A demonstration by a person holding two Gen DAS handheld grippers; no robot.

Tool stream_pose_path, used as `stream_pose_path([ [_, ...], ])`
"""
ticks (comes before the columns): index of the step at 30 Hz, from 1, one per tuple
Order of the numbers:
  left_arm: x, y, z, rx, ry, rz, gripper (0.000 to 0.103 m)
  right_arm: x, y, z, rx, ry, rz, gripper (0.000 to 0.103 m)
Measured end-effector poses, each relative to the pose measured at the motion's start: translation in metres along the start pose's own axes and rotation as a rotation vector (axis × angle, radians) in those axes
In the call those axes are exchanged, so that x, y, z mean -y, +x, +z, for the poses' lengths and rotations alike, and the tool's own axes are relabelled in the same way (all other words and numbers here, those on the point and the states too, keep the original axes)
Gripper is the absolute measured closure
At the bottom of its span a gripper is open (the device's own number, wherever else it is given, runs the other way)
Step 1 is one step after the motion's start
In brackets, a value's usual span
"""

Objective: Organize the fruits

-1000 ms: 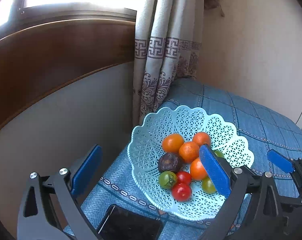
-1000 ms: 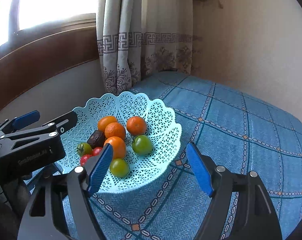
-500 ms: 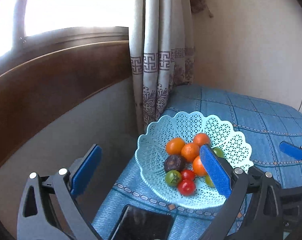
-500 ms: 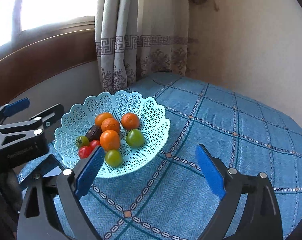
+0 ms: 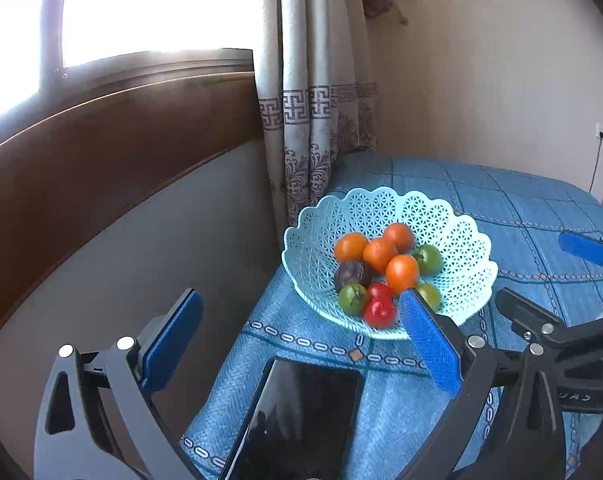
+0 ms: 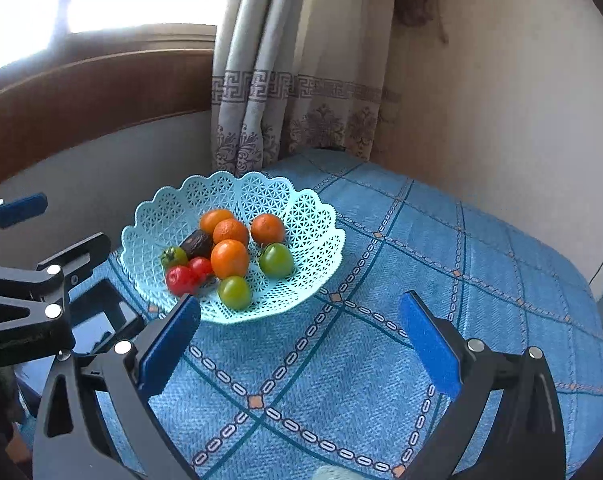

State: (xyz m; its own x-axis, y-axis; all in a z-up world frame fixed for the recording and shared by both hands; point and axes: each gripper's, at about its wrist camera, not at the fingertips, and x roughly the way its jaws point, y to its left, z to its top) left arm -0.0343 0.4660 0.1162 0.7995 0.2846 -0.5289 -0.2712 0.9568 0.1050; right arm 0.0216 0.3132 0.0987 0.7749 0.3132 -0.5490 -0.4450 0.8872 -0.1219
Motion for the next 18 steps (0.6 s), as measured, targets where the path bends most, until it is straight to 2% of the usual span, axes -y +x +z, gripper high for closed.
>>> stream_pose_path([
  [7, 0.002, 0.001, -0.005, -0.004, 0.016, 0.009, 0.003, -0.003, -0.004, -0.007, 0.013, -0.027, -0.039, 0.005],
  [11, 0.009, 0.005, -0.007, 0.006, 0.060, 0.047, 0.003, 0.000, -0.003, -0.008, 0.017, -0.028, -0.062, 0.005],
  [18, 0.015, 0.015, -0.012, -0.021, 0.082, 0.043, 0.003, -0.001, -0.004, -0.011, 0.012, -0.034, -0.068, 0.005],
])
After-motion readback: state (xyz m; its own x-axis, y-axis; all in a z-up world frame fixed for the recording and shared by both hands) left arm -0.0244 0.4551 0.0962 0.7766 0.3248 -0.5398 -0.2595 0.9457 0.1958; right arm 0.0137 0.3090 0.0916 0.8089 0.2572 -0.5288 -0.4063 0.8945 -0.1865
